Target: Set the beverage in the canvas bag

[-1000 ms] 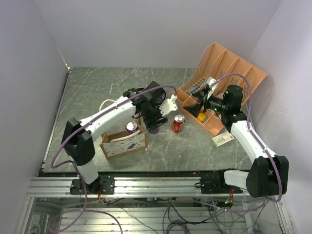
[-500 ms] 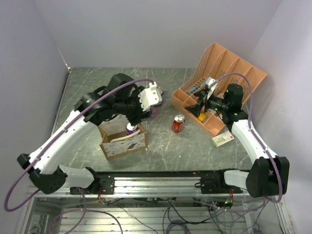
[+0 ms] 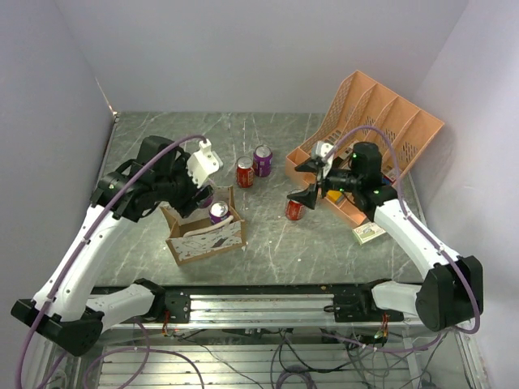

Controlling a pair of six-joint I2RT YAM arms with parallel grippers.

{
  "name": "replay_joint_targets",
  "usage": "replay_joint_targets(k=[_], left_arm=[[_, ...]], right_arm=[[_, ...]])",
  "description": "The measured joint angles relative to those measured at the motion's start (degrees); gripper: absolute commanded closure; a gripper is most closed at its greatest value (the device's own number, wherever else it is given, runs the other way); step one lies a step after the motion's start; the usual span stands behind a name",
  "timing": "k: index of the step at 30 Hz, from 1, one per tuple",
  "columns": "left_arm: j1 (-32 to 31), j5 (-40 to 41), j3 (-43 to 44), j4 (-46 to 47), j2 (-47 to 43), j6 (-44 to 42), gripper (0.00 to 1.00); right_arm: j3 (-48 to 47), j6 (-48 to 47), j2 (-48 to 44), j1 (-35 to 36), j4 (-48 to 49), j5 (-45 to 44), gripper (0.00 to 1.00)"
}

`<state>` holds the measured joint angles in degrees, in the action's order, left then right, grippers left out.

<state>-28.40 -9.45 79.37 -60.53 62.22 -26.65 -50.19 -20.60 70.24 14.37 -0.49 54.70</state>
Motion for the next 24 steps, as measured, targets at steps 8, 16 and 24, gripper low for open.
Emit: replay_joint_targets(k=[8, 16, 24], left_arm=[[1.64, -0.59, -4.13, -2.78, -1.46, -0.13, 0.8], [1.68, -2.32, -5.68, -4.52, 2.84, -2.34, 0.83], [1.66, -3.74, -8.24, -5.84, 7.21, -5.35, 0.83]], right_arm=[[-1.7, -3.48, 5.6, 12.46, -1.53, -0.48, 0.18], [-3.34, -4.46, 13.66, 20.76, -3.26, -2.58, 0.29], [-4.72, -3.65, 17.68, 24.41, -2.82, -3.69, 0.42]])
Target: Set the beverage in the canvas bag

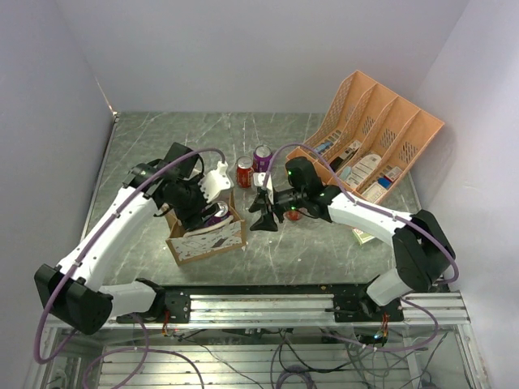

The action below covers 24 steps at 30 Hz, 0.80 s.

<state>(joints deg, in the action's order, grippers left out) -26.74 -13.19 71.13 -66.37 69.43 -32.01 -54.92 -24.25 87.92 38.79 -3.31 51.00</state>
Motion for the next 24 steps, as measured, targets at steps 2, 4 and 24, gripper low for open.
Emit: replay_joint_targets(k=[2, 4, 24], left_arm=[[-0.11, -0.59, -0.13, -0.09, 0.94, -0.61, 0.83], [-0.35, -1.16, -0.37, -0.07, 2.05, -1.11, 0.83], [-3.85, -5.01, -1.99, 3.76, 10.4, -1.64, 0.81]], right_arm=[[-0.09, -0.04, 0.11, 0.48, -0.02, -0.15, 0.43], [-0.24, -0.37, 0.09, 0.55, -0.02, -0.5, 0.44], [-0.24, -5.77, -3.39, -1.22, -1.86, -4.48, 0.46]])
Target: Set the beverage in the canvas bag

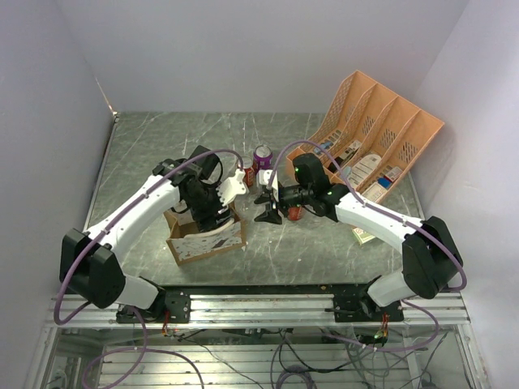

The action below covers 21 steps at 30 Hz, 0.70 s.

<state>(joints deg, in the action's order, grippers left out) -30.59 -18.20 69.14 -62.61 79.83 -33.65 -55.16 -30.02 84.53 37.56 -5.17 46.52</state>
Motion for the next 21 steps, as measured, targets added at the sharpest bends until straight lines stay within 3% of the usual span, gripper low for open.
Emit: replay_joint_targets(k=[10, 21], left_arm=[[0.0, -2.29, -2.64, 4.42, 1.79, -0.46, 0.8], [-0.85, -3.1, -3.02, 7.78, 5.49, -0.85, 0.74]], right_arm=[[1.46, 1.7, 0.98, 0.0, 1.51, 2.23, 0.46], [6.56, 9.7, 3.17, 0.04, 11.43, 4.72, 0.47]])
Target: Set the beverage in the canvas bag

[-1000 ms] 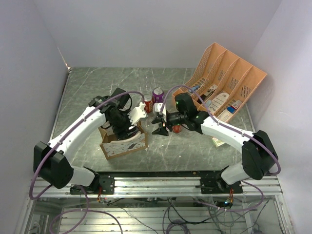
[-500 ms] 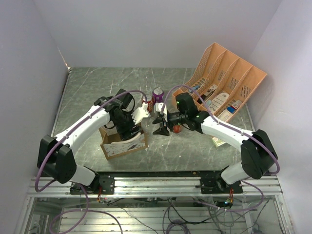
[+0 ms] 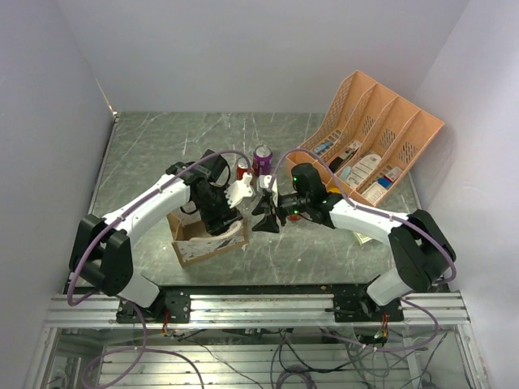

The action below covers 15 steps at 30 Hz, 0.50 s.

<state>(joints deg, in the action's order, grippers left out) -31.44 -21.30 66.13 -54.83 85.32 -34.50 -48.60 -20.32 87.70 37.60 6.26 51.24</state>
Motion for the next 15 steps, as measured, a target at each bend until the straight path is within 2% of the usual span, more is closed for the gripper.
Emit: replay_joint_targets(k=[15], left_arm=[[-2.56, 0.9, -0.37, 3.23, 3.1, 1.29, 0.55]], right_arm=[[1.01, 2.78, 1.84, 0.13, 4.15, 0.48, 0.5]])
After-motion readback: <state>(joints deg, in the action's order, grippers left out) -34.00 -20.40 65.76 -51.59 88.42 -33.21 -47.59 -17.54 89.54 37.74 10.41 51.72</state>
